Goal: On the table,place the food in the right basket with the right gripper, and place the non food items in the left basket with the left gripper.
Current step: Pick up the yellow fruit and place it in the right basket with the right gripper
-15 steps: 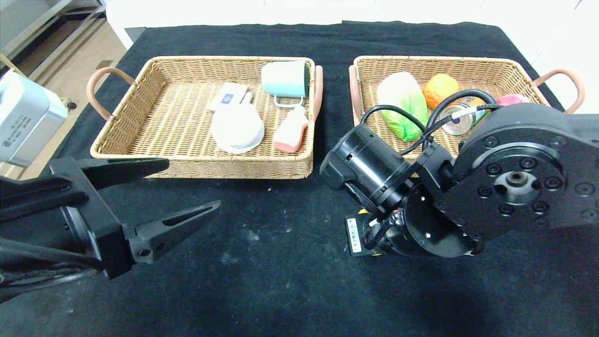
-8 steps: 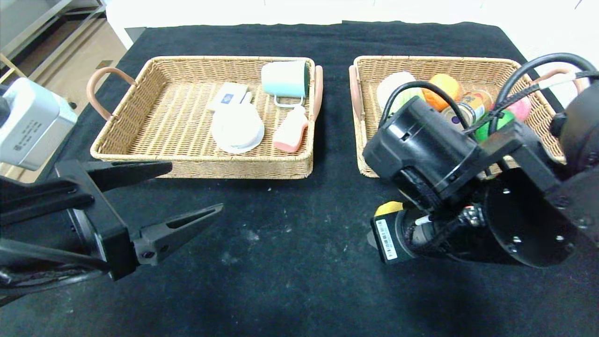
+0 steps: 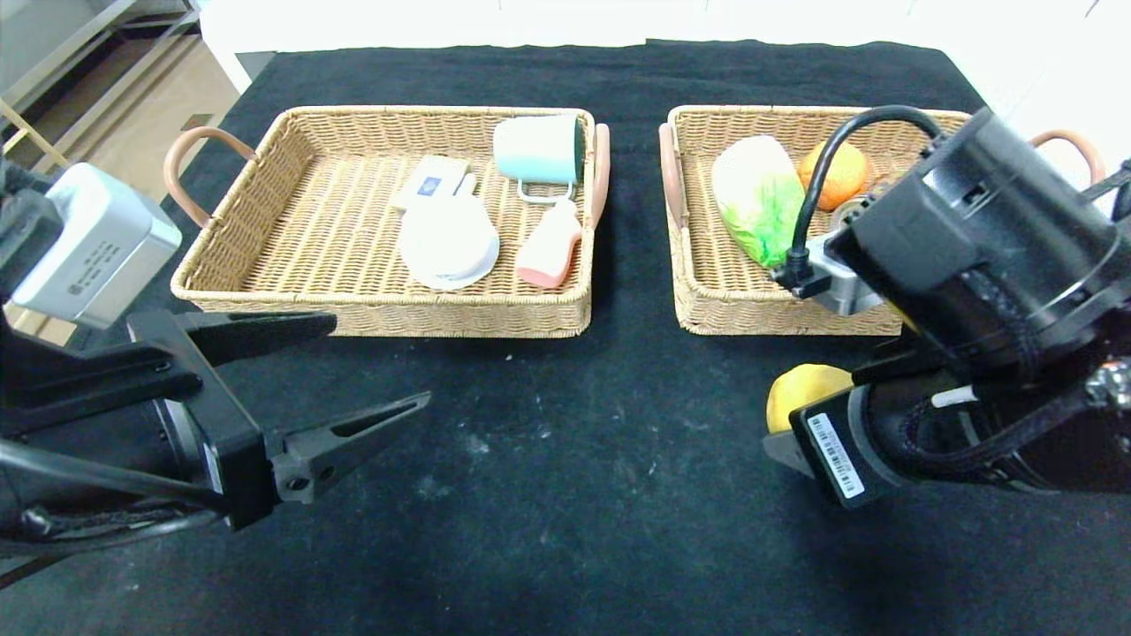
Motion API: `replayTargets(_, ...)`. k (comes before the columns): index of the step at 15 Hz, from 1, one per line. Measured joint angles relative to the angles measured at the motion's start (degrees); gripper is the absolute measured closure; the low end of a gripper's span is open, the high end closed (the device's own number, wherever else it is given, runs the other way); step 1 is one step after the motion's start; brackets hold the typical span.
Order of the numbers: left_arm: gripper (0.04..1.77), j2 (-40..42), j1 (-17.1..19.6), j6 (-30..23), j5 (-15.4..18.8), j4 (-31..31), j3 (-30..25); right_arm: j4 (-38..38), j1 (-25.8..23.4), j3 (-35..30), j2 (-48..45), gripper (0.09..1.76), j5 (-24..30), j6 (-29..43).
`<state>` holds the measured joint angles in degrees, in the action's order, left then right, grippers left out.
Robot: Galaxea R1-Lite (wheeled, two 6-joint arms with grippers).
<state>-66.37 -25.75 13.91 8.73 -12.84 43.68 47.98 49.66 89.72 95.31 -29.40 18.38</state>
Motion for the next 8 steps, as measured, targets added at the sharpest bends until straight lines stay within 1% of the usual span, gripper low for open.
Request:
replayTargets(2,0.09,-0.3,0.0,0.0,0.0,0.0,0.0,-1.8,-2.1,0.0,-1.5,0.67,0.1,-3.0)
replayTargets(4,0.09,-0.5,0.0,0.0,0.0,-0.1,0.0,-4.8,-4.6,0.0,-2.5,0.67,1.5,-6.0)
replayTargets(6,0.09,-0.6,0.0,0.0,0.0,-0.1,0.0,-8.9,-7.4,-0.1,-3.2,0.67,3.4,-7.9)
replayTargets(8,0.09,-0.6,0.0,0.0,0.0,-0.1,0.0,-13.0,-9.8,-0.1,-3.4,0.67,4.1,-9.5)
